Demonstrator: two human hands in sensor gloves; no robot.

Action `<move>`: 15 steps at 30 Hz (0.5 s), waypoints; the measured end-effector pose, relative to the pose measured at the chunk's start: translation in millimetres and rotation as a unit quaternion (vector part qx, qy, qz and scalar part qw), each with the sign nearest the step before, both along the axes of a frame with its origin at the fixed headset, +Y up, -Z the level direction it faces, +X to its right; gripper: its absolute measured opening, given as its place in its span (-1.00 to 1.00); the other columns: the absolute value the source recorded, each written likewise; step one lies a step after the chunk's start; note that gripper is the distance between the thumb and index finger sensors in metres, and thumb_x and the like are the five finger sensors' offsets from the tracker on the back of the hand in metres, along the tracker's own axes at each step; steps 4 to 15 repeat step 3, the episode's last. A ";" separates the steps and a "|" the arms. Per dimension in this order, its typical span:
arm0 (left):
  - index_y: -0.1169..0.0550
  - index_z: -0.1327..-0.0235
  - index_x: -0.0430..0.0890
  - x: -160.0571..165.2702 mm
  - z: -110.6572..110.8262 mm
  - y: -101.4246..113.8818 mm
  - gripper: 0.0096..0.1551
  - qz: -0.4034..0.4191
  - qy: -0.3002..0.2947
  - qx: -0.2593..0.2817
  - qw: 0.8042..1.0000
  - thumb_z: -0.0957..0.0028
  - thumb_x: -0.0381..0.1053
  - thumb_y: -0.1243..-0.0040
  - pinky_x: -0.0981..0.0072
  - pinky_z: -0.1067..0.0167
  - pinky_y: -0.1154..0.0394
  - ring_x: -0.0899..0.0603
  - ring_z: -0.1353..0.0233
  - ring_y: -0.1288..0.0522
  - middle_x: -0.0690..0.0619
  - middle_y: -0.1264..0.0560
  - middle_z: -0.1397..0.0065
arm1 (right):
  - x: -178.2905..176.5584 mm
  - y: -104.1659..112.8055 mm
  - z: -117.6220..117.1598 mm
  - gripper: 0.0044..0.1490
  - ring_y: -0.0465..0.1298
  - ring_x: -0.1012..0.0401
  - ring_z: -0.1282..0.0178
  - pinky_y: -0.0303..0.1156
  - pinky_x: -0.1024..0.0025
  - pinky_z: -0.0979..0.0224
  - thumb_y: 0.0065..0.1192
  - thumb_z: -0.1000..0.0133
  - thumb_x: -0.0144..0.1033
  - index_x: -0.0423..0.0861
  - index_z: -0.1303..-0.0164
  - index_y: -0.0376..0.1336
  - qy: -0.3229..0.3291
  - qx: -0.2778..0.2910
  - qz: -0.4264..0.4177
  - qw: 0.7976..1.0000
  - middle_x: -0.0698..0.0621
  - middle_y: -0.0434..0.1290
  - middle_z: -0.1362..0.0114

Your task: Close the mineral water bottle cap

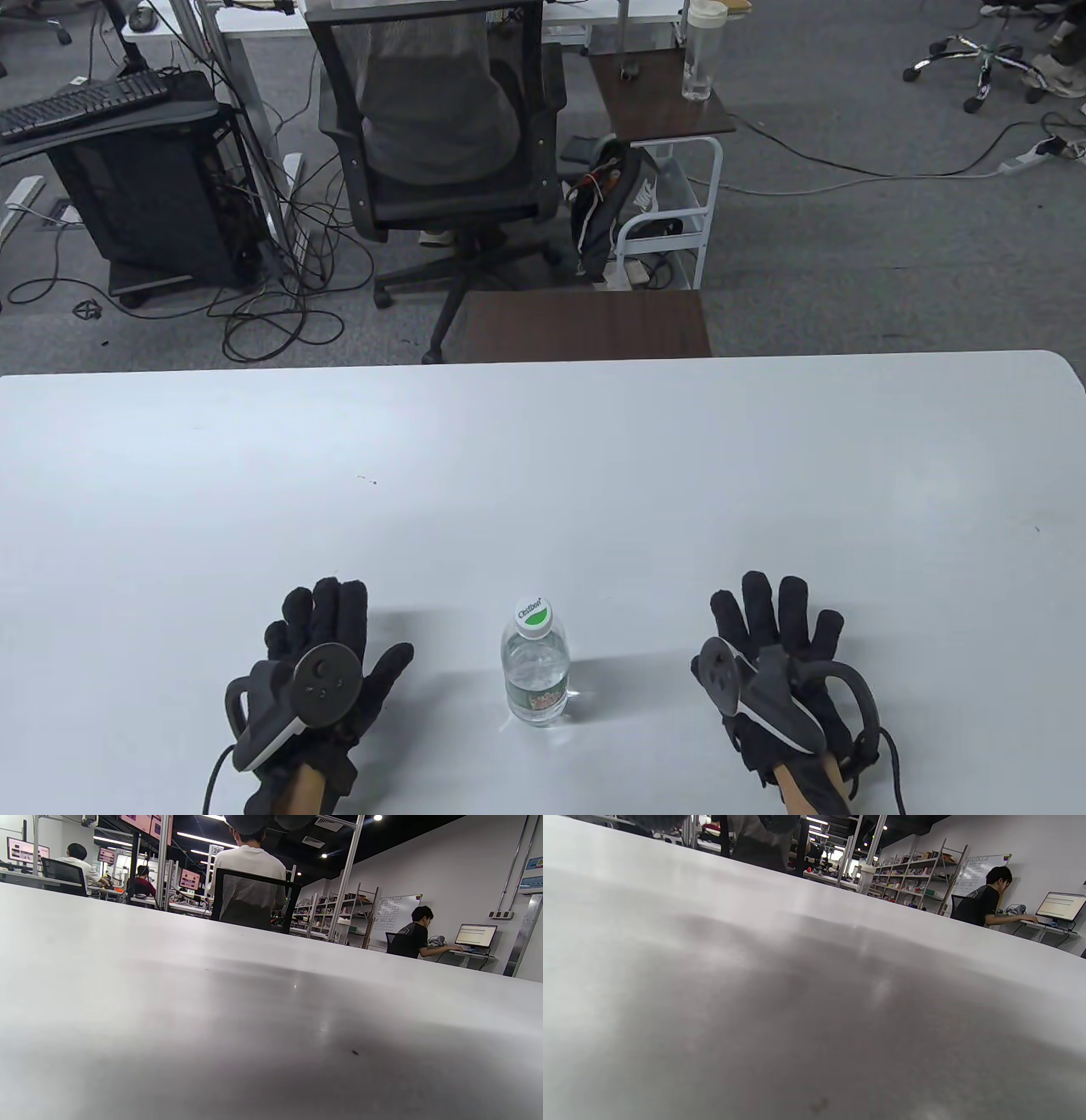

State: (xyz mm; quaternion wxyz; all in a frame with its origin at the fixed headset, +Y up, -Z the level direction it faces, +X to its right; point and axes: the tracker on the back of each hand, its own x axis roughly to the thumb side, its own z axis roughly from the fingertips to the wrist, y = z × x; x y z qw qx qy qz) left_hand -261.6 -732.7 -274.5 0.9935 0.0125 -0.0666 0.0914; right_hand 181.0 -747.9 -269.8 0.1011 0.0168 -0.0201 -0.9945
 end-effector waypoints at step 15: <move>0.00 -0.72 -0.21 2.6 -0.7 -0.7 0.15 -0.006 -0.004 -0.003 1.000 -0.11 0.54 0.24 -0.54 -0.41 0.08 -0.66 -0.61 0.14 -0.36 0.09 -0.72 | -0.3 -0.2 -0.1 0.00 -0.29 -0.25 -0.72 -0.17 -0.46 -0.55 -0.14 -0.11 0.36 0.14 -0.72 -0.17 0.001 0.001 0.001 1.000 -0.16 -0.24 -0.78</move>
